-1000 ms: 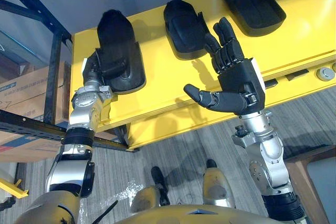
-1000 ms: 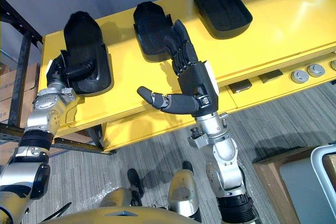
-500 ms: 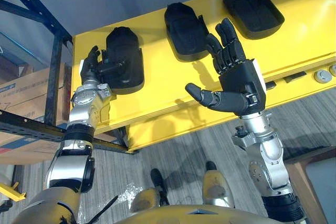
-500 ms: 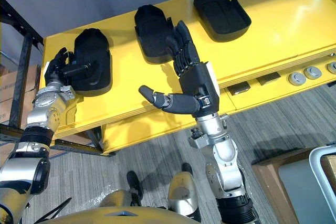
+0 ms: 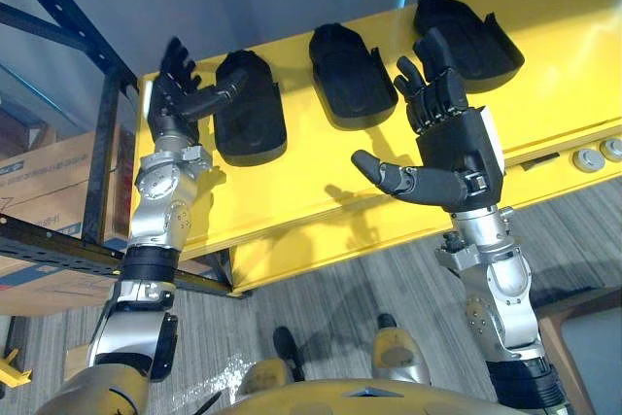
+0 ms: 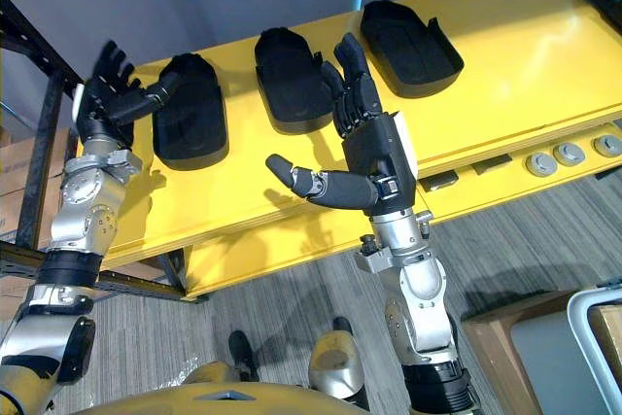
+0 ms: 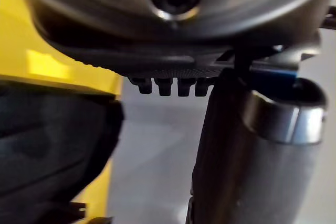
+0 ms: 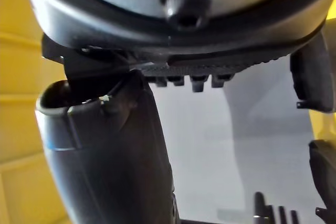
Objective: Walk over and take three plastic housings, then place them on the shelf
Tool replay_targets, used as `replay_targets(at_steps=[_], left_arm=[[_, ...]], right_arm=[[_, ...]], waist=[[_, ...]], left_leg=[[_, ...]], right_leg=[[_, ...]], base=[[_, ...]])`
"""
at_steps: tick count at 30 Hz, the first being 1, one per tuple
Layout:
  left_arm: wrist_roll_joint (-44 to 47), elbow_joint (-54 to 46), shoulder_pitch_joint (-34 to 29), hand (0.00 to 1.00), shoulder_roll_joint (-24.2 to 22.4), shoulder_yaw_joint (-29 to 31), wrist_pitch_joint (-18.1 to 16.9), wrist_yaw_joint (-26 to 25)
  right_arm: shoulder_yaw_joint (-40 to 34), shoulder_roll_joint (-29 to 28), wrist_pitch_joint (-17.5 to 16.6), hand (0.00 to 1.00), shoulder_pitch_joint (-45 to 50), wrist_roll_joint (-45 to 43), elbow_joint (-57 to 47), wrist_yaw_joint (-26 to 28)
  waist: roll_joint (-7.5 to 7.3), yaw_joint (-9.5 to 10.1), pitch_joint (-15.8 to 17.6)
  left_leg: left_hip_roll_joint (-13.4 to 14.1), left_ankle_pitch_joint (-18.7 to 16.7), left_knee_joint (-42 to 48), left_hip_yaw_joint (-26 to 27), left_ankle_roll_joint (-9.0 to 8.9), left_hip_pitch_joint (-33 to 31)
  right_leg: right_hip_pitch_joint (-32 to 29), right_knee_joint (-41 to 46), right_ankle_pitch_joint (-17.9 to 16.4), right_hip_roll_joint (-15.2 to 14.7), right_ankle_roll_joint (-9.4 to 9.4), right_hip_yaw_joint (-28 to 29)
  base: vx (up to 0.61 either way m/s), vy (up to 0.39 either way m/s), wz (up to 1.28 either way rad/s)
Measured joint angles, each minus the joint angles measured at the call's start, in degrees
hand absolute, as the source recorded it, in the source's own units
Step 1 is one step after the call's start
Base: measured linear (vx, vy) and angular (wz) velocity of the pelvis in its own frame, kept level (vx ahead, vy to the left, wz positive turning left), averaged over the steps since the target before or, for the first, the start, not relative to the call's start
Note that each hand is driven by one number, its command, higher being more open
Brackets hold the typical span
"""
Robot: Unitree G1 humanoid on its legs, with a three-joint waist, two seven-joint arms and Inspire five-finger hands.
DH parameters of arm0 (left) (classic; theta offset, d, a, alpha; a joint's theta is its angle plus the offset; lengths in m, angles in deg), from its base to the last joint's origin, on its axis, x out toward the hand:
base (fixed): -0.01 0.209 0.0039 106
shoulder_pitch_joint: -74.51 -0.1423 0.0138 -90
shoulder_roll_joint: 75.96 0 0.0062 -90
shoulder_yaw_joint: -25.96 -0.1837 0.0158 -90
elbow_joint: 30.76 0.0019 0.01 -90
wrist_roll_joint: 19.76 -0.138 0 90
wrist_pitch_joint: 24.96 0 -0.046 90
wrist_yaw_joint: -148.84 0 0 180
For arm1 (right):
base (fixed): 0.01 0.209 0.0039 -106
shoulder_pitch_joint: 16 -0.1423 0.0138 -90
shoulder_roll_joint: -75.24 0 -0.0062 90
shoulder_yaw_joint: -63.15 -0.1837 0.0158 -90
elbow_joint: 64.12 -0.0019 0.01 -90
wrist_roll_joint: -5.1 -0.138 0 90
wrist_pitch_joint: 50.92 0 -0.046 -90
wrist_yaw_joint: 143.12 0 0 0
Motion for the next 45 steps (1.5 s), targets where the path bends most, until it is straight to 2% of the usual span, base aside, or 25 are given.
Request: replay_targets(at_steps=[3,6,10,13,18,20,28,33,40,45], left_arm=[[-1.6,-11.4,-5.1,1.0,0.0,1.5,-1.4,0.0],[-6.2,-19.8,-11.4,1.0,-0.6,1.8,-2.6,-0.5],[-13.5,-28.0,-21.1,1.0,-5.0,2.4,-4.2,-3.5],[-13.5,-33.3,-28.7,1.0,-9.1,2.5,-7.4,-3.6],[-13.4,-38.0,-36.0,1.0,-13.1,0.1,-12.2,-0.5],[-13.4,-38.9,-37.5,1.0,-14.1,-1.1,-12.5,1.3],[-10.8,-38.9,-40.9,1.0,-16.5,-5.5,-13.2,10.1],[-8.3,-38.9,-41.0,1.0,-16.5,-6.2,-13.2,13.6],[-6.2,-38.9,-41.0,1.0,-16.5,-6.3,-12.9,16.6],[-5.9,-38.9,-41.0,1.0,-16.5,-6.4,-11.7,17.4]], right_arm=[[0.8,2.0,0.6,1.0,-0.2,5.9,2.1,-0.7],[2.9,3.3,3.2,1.0,-0.2,8.1,3.6,-2.0],[4.1,3.2,5.3,1.0,0.1,10.3,3.8,-4.7],[4.4,1.7,5.5,1.0,0.4,10.2,4.0,-7.6],[4.4,-0.7,6.0,1.0,0.2,10.1,6.9,-12.5],[4.4,-1.1,6.8,1.0,-0.7,10.3,8.1,-14.4],[3.8,-2.4,12.4,1.0,-12.7,11.3,18.1,-23.8],[2.6,-2.8,14.7,1.0,-17.3,11.3,24.1,-25.5],[1.4,-3.0,19.6,1.0,-23.6,9.7,32.4,-25.0],[0.7,-3.0,21.5,1.0,-26.5,9.6,37.3,-25.1]], waist=[[0.66,1.16,-1.9],[1.48,2.39,-3.8],[2.27,4.28,-5.3],[1.5,4.85,-6.0],[0.02,6.6,-7.8],[-0.26,7.62,-8.0],[-0.49,9.33,-8.3],[-0.5,10.87,-8.3],[-0.5,11.63,-8.3],[-0.51,12.32,-8.3]], left_leg=[[0.0,-0.2,0.2,-0.6,0.09,0.1],[0.1,-0.2,0.6,-2.1,0.13,0.1],[0.2,0.0,0.8,-4.3,0.33,-1.1],[0.1,0.4,0.7,-5.5,-0.01,-1.3],[-0.1,1.0,-0.3,-7.2,0.0,-1.7],[-0.1,1.2,-0.5,-7.4,-0.02,-1.7],[-0.3,1.9,-0.8,-10.5,-0.07,-2.7],[-0.5,2.9,-0.8,-12.1,0.01,-3.7],[-0.7,3.5,-0.9,-13.4,0.1,-3.9],[-0.8,3.8,-0.9,-13.9,0.22,-4.3]], right_leg=[[0.8,-0.5,-0.1,-0.1,-0.07,-0.8],[2.2,-0.8,-0.3,-0.2,-0.35,-2.4],[2.9,-1.7,-0.4,-0.2,-0.58,-4.9],[3.8,-2.3,-0.3,-0.2,-0.55,-6.3],[5.0,-3.9,0.3,-0.1,-0.37,-8.2],[5.2,-4.2,0.4,-0.1,-0.34,-8.5],[7.0,-5.9,1.1,0.1,-0.53,-11.7],[6.9,-5.9,1.2,0.1,-0.6,-13.4],[7.5,-5.9,1.3,0.0,-0.6,-14.3],[7.5,-6.0,1.7,0.0,-0.57,-15.0]], base=[[-0.04,-0.014,0.11],[-0.02,-0.018,0.25],[-0.04,-0.024,0.27],[0.0,-0.012,0.23],[0.03,-0.006,0.18],[0.02,0.003,0.16],[-0.01,-0.005,0.17],[-0.01,-0.01,0.18],[-0.04,-0.007,0.09],[-0.05,0.0,0.05]])
